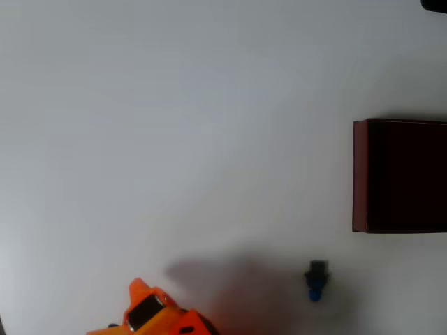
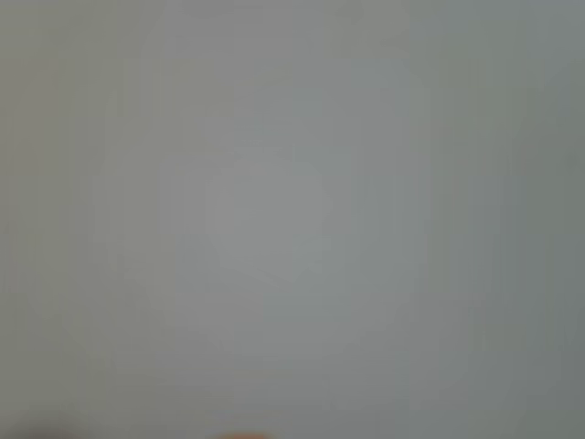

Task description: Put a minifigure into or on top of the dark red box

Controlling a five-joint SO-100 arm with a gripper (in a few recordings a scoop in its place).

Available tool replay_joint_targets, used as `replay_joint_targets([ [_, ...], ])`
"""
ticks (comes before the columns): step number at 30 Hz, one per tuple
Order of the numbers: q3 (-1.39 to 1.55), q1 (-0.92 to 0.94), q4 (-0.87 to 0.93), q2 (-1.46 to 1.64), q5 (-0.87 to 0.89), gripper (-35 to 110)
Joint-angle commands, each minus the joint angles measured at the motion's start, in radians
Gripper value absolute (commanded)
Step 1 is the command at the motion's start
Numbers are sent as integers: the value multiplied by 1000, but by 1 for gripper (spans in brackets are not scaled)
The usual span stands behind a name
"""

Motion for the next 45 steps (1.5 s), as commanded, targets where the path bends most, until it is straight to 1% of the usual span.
replay_joint_targets([
  [1,-8,-25,20,12,0,0],
  [20,-8,0,20,12,29,0],
  [23,-6,54,18,12,107,0],
  [24,-6,112,9,12,213,0],
  [25,-20,133,0,11,262,0],
  [26,-46,135,-15,12,256,0],
  [27,-64,129,-57,12,354,0],
  [29,-98,170,-103,3,466,0],
  [30,-104,198,-115,-26,565,0],
  [31,-100,241,-114,-41,698,0],
  [32,-95,290,-91,-41,769,3],
  [35,-92,456,-18,-46,893,11],
  [36,-109,532,44,-52,936,13],
  [38,-141,664,80,-60,928,15],
  [40,-184,818,92,-160,943,16],
  [43,-299,999,63,-420,945,17],
  [45,-407,1111,89,-623,943,20],
])
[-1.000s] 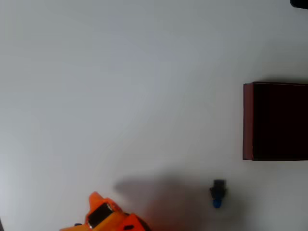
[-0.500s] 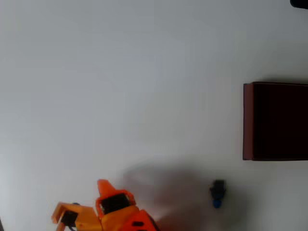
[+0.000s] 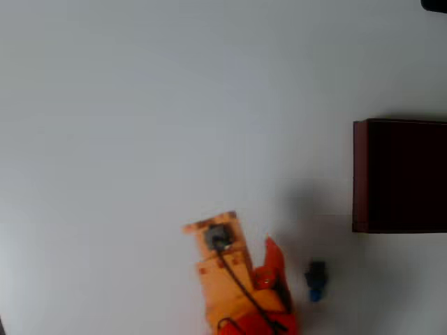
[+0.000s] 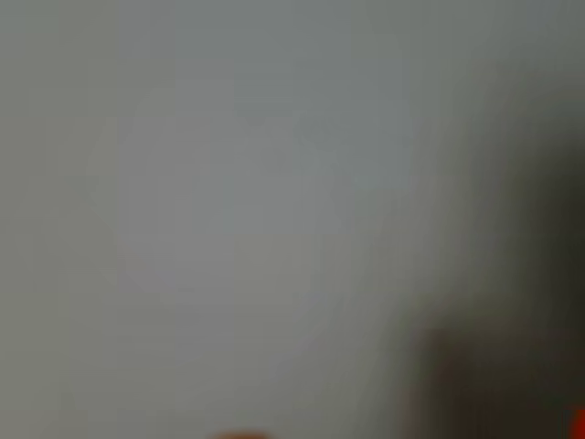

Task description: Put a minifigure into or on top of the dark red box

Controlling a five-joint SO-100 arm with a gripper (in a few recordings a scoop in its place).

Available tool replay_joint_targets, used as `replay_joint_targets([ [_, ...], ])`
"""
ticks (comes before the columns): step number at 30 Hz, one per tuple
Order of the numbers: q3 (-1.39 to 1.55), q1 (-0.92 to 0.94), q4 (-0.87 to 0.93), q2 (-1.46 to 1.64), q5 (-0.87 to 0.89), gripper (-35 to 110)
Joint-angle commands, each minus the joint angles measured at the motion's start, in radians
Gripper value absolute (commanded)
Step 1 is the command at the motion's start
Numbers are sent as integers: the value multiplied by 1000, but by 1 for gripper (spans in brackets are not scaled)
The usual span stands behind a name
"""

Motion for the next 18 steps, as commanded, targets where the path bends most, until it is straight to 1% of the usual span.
replay_joint_targets([
  [1,-193,221,40,-324,12,20],
  [4,-224,350,54,-397,31,20],
  [8,-227,457,49,-468,77,22],
  [14,-247,472,-55,-683,126,21],
  [18,-245,469,-150,-776,104,21],
])
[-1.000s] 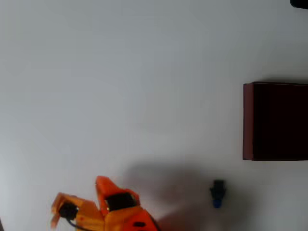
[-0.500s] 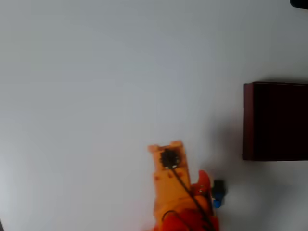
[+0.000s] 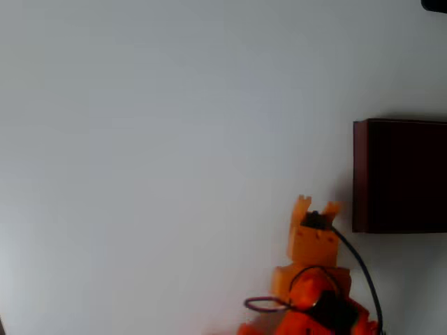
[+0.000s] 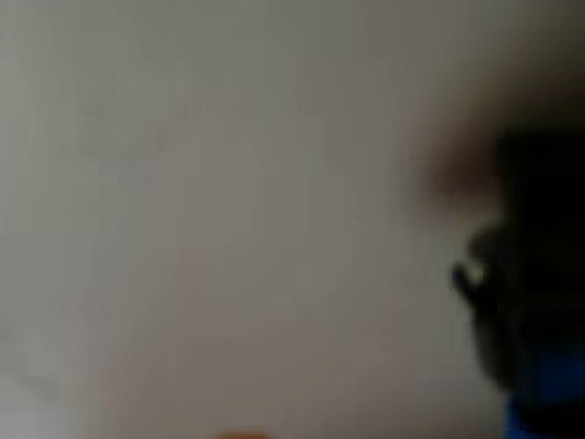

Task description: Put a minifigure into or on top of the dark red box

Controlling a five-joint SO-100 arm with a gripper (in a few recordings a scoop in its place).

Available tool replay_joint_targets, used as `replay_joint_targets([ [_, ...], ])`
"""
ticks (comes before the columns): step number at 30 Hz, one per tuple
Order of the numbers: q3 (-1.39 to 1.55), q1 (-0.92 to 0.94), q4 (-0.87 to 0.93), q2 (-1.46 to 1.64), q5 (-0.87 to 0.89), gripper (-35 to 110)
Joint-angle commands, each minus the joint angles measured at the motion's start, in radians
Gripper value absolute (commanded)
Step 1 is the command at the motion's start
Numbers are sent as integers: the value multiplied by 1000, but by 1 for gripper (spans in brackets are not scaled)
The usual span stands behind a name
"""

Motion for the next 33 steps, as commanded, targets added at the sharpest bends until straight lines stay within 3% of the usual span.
replay_joint_targets([
  [1,-17,9,-72,-40,-6,21],
  [13,15,186,-140,-46,-252,21],
  [33,127,249,-75,87,-250,22],
])
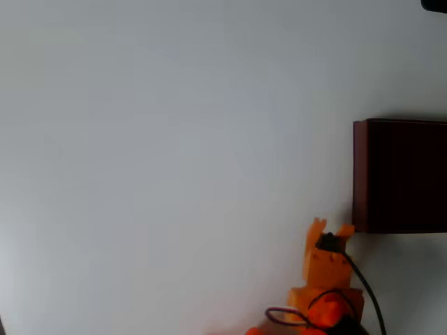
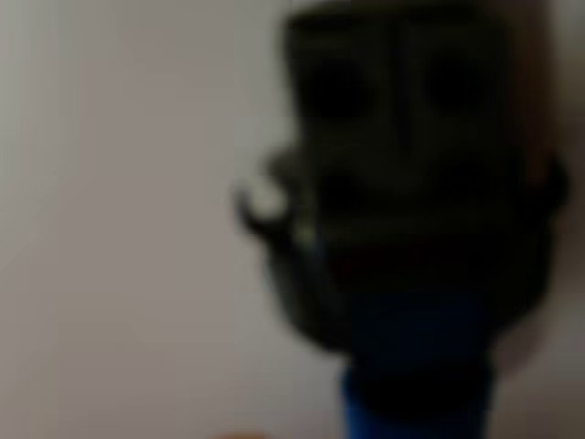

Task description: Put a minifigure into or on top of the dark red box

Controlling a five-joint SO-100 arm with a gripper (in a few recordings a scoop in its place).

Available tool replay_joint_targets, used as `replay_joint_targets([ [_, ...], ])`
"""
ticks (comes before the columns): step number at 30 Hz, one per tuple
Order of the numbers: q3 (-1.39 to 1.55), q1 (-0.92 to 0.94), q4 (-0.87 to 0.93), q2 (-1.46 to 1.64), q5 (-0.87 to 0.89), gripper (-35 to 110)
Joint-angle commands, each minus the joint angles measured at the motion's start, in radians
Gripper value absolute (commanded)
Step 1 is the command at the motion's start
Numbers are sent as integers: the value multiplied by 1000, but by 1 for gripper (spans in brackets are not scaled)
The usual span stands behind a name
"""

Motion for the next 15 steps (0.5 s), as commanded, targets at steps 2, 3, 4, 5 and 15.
replay_joint_targets([
  [2,14,12,9,15,-14,22],
  [3,9,5,9,3,-9,22],
  [4,2,-6,9,-20,-8,21],
  [5,-11,-21,9,-49,-3,21],
  [15,-55,-75,-28,-137,-15,22],
])
